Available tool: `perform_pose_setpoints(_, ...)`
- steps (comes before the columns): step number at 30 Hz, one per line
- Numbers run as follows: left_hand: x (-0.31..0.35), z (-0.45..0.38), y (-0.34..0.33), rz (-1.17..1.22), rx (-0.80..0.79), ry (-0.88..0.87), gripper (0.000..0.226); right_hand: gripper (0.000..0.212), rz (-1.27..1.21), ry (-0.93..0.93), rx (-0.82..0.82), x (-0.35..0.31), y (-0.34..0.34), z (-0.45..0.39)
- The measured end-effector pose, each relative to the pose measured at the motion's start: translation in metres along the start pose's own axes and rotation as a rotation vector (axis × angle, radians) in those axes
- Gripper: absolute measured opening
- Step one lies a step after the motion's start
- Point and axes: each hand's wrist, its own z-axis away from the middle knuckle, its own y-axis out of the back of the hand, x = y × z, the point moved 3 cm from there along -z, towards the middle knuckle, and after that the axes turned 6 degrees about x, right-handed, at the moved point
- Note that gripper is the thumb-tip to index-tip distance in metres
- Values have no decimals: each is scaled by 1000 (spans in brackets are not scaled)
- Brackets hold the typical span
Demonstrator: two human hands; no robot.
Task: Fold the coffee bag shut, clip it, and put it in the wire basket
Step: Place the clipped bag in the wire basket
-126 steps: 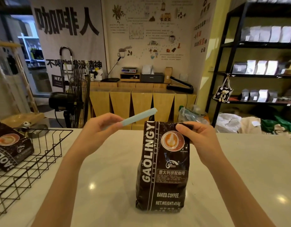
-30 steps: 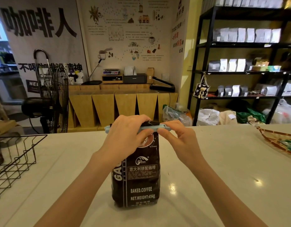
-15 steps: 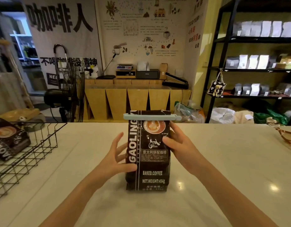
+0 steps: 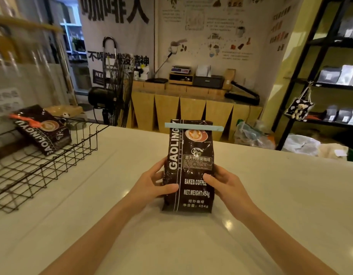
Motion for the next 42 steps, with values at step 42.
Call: perform_pose_setpoints(42,45,109,404,-939,1040,11,119,26,90,-177,-790,-48,-510,-129)
